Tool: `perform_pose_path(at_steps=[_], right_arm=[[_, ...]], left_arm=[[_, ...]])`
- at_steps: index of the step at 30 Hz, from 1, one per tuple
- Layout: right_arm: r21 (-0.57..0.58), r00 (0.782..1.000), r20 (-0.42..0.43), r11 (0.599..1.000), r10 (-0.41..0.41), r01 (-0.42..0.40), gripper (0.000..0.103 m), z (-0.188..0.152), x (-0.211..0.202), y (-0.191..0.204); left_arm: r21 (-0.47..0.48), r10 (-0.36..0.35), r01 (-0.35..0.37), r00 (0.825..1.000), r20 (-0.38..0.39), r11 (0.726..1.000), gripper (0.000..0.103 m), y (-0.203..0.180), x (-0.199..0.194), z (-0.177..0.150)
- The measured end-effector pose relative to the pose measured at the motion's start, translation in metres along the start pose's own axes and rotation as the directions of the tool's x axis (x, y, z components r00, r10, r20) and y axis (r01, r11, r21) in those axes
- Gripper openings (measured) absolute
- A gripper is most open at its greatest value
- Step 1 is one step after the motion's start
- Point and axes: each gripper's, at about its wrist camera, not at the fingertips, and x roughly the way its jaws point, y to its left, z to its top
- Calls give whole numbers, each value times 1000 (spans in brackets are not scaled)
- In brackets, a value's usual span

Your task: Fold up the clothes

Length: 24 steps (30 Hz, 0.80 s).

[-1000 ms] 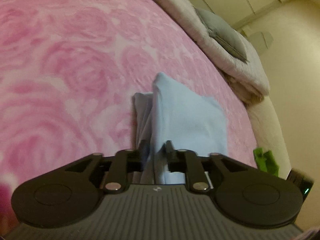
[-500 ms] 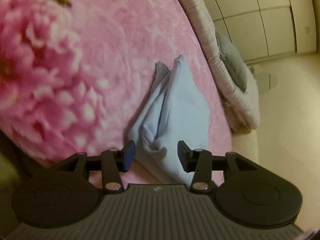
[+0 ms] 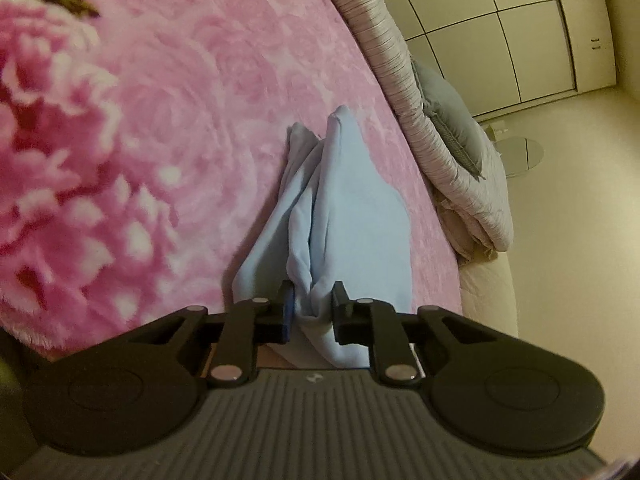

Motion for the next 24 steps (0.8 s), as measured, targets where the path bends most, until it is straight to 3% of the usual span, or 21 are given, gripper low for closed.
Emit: perform_pose_path(at_steps=[2, 3, 4, 6, 8, 11, 13, 14, 17, 20, 22, 24], right_arm=[[-61, 999, 12, 997, -37, 38, 37, 0, 3, 10], [-86, 998, 25, 995, -52, 54, 25, 1, 4, 15], [-127, 997, 40, 989, -70, 75, 22, 2, 5, 21], [-308, 991, 64, 942, -115, 130, 19, -1, 4, 41], [-462, 985, 55, 871, -161, 168, 19, -9, 9, 57], [-608, 971, 8, 770, -240, 195, 18, -30, 31, 68], [-613, 971, 16, 764, -240, 199, 19, -34, 32, 67], [-595, 974, 11, 781, -228, 189, 20, -32, 30, 64], [-431, 990, -48, 897, -133, 100, 28, -15, 17, 40], [-169, 998, -53, 985, -30, 21, 32, -2, -5, 8], [19, 1000, -3, 1000, 25, -24, 32, 1, -19, -15], [189, 999, 45, 982, 18, -26, 32, 5, -24, -34]], left_arm=[[34, 10, -10, 1000, 11, 999, 12, 0, -3, -1], [51, 15, -16, 1000, 17, 999, 12, 0, -4, -2], [68, 20, -21, 1000, 23, 997, 11, 1, -5, -2], [102, 29, -32, 999, 35, 994, 11, 1, -8, -3], [130, 42, -47, 998, 40, 990, 12, 4, -8, -5], [119, 49, -52, 998, 32, 992, 13, 16, 1, -11], [133, 51, -57, 998, 43, 989, 13, 15, 1, -14], [177, 70, -77, 996, 47, 981, 14, 8, 0, -15], [271, 106, -114, 993, 46, 956, 15, -12, -7, -17], [312, 162, -176, 984, 71, 934, 15, -30, -18, -15], [345, 216, -239, 971, 104, 908, 11, -43, -25, -15], [391, 263, -300, 954, 145, 870, 11, -60, -29, -16]])
